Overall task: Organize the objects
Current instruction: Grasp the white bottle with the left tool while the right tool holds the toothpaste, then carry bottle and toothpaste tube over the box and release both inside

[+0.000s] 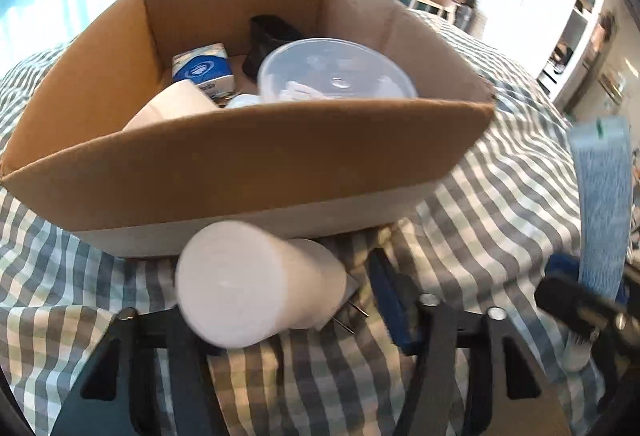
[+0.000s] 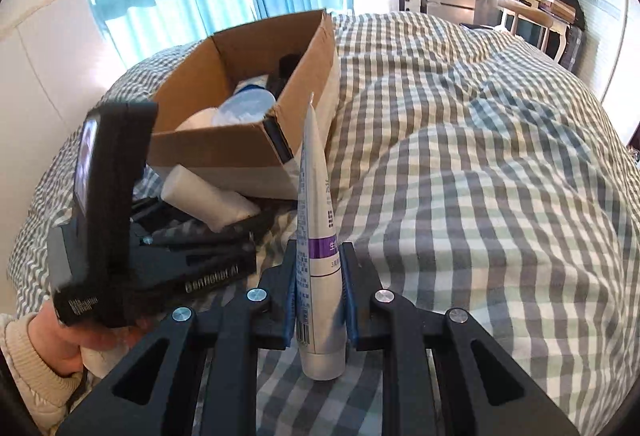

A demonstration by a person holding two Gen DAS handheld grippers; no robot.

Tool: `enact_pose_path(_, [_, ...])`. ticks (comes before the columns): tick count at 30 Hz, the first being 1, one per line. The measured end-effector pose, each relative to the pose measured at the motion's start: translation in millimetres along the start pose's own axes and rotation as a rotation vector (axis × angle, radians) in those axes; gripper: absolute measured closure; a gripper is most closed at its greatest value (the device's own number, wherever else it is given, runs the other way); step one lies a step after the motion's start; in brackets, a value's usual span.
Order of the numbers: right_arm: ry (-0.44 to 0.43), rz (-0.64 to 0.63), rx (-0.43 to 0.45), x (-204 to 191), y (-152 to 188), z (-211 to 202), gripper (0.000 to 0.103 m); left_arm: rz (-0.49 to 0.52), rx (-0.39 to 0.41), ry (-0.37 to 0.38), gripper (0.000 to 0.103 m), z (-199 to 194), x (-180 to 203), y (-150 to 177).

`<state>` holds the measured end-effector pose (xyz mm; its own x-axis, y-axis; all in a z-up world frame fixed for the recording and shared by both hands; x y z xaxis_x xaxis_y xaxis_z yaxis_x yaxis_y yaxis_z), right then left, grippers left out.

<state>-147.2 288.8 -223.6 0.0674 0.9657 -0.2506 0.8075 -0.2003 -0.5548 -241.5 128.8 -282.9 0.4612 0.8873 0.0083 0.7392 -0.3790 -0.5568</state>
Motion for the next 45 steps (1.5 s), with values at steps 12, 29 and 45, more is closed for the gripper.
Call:
enact_pose_path(12, [0.022, -0.048, 0.041, -11.3, 1.4, -7.4, 0.085, 0.028, 0.069, -0.044, 0.056, -59.6, -4.7, 6.8])
enact_pose_path(29, [0.027, -0.12, 0.165, -55.3, 17.4, -93.0, 0.085, 0.097, 0.16, -0.131, 0.056, -170.4, 11.4, 17.4])
enact_pose_path(45, [0.002, -0.205, 0.304, -112.2, -28.4, -170.3, 0.085, 0.117, 0.298, -0.209, 0.056, -256.2, -11.4, -24.3])
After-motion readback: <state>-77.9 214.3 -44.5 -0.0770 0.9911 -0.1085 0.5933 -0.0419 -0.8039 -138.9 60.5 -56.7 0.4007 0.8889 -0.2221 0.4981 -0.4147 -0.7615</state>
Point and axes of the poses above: each gripper's, at about its wrist camera, not at the fingertips, and z roughly the way its jaws point, x to its right, y to its underside, the point moved 9 cm from there along z, roughly the way its jaws point, and after that the axes turned 13 degrees about z, right-handed, at the moved point
